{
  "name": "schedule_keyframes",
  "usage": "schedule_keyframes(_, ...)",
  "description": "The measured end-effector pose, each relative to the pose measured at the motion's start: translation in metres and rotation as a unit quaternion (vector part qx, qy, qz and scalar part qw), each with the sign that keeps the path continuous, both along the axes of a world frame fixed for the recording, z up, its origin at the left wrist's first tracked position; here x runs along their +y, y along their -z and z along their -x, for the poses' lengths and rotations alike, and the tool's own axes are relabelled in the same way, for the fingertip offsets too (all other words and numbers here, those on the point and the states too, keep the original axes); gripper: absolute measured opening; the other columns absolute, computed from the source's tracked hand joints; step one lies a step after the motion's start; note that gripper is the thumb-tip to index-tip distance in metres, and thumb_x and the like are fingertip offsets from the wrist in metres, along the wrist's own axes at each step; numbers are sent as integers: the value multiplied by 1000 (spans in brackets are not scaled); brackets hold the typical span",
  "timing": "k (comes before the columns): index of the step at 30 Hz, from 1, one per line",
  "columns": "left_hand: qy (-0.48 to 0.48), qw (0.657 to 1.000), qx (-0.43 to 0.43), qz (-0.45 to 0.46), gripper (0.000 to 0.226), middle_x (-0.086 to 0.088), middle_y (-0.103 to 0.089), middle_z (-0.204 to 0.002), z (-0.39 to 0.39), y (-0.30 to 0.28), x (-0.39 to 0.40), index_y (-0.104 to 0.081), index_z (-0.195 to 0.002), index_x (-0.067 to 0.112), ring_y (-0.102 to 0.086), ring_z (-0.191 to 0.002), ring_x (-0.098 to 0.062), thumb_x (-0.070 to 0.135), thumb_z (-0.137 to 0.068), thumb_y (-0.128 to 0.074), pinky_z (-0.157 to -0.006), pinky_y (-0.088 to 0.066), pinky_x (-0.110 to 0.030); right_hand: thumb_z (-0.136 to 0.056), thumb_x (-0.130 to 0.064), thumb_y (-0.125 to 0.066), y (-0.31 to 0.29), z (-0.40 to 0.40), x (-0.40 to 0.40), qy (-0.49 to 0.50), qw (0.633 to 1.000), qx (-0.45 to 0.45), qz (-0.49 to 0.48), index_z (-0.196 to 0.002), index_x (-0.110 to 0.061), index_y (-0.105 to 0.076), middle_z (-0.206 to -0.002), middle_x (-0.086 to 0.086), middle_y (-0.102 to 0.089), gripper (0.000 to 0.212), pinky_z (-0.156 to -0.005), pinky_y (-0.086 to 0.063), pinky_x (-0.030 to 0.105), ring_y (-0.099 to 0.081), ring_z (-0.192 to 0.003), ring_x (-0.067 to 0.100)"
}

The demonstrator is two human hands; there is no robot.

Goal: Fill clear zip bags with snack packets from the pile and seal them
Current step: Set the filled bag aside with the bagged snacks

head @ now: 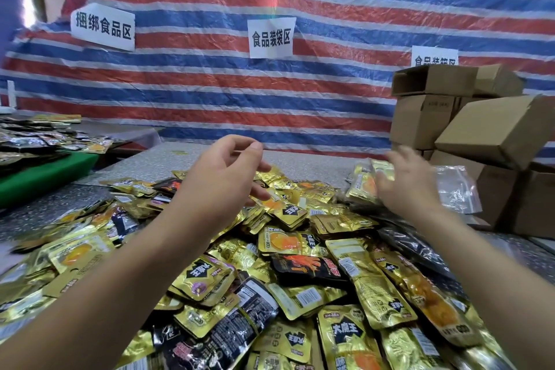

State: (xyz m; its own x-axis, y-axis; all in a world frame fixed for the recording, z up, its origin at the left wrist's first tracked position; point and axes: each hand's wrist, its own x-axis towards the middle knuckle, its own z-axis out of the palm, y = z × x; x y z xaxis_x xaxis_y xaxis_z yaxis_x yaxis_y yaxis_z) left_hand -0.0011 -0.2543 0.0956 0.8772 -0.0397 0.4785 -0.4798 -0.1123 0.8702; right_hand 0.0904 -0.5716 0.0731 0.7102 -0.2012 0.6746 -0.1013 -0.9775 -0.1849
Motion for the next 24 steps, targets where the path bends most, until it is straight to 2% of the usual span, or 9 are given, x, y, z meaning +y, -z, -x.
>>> schedule_keyframes(3, 6, 1000, 8, -10, 17, 5, -71, -95, 2, 1, -2, -59, -106, 28, -72, -68, -15, 37, -101, -45, -57, -51, -25, -99, -60, -30, 22, -14, 0, 2, 977, 209, 48, -154, -30, -25, -164, 5, -17, 63, -116, -26, 58, -21, -148, 33)
schedule_keyframes(6, 8, 1000, 7, -20, 18, 6, -71, -96, 4, 0, -3, -60, -106, 27, -72, -67, -15, 37, -101, -45, -59, -50, -26, -94, -70, -26, 50, -21, -9, 23, 961, 268, 68, -154, -35, -13, -166, 1, -5, 71, -116, -20, 62, -8, -151, 34)
schedule_keyframes(14, 4, 1000, 5, -27, 20, 8, -72, -93, 4, -2, -1, -61, -103, 28, -71, -65, -12, 37, -102, -43, -60, -51, -26, -98, -65, -16, 37, -8, 8, 31, 978, 202, 28, -158, -27, -13, -167, 4, -7, 70, -120, -1, 59, -4, -153, 31)
schedule_keyframes(16, 1, 999, 0, -32, 20, 8, -71, -93, 2, -2, 0, -60, -102, 28, -71, -65, -11, 38, -102, -43, -59, -50, -25, -102, -56, -25, 30, 7, 26, -1, 993, 115, -12, -155, -20, -25, -164, 6, -22, 65, -121, -4, 55, -13, -152, 28)
schedule_keyframes(18, 1, 999, -4, -39, 20, 7, -72, -92, 1, -1, 0, -61, -100, 28, -71, -64, -10, 36, -102, -44, -59, -50, -25, -102, -45, -38, 26, 27, 50, -55, 995, 0, -77, -145, -13, -41, -149, 8, -45, 54, -120, -16, 52, -32, -142, 27)
schedule_keyframes(20, -1, 998, -15, -54, 21, 7, -72, -86, 1, 0, -1, -65, -95, 25, -69, -61, -10, 33, -102, -47, -59, -51, -27, -101, -36, -46, 22, 51, 75, -125, 980, -49, -149, -133, -13, -51, -132, 5, -56, 40, -108, -34, 45, -47, -127, 25)
schedule_keyframes(21, -8, 997, -27, -65, 22, 7, -72, -78, 1, 2, 0, -67, -91, 23, -66, -56, -10, 32, -101, -49, -56, -50, -27, -101, -33, -48, 22, 63, 88, -163, 968, -48, -185, -124, -17, -55, -123, 2, -59, 29, -97, -42, 37, -52, -117, 20)
schedule_keyframes(23, -32, 993, -58, -99, 30, 6, -61, -56, 2, 5, 0, -68, -79, 20, -52, -44, -9, 33, -101, -51, -45, -41, -21, -100, -28, -52, 21, 87, 111, -232, 940, -40, -247, -93, -25, -57, -99, -7, -62, 10, -73, -43, 17, -58, -92, 2)
schedule_keyframes(24, -42, 989, -75, -117, 39, 7, -52, -48, 4, 5, -1, -65, -71, 18, -44, -40, -8, 36, -101, -49, -41, -34, -19, -100, -25, -53, 21, 97, 120, -257, 930, -49, -259, -79, -26, -55, -82, -14, -61, 21, -63, -40, 11, -56, -75, -5)
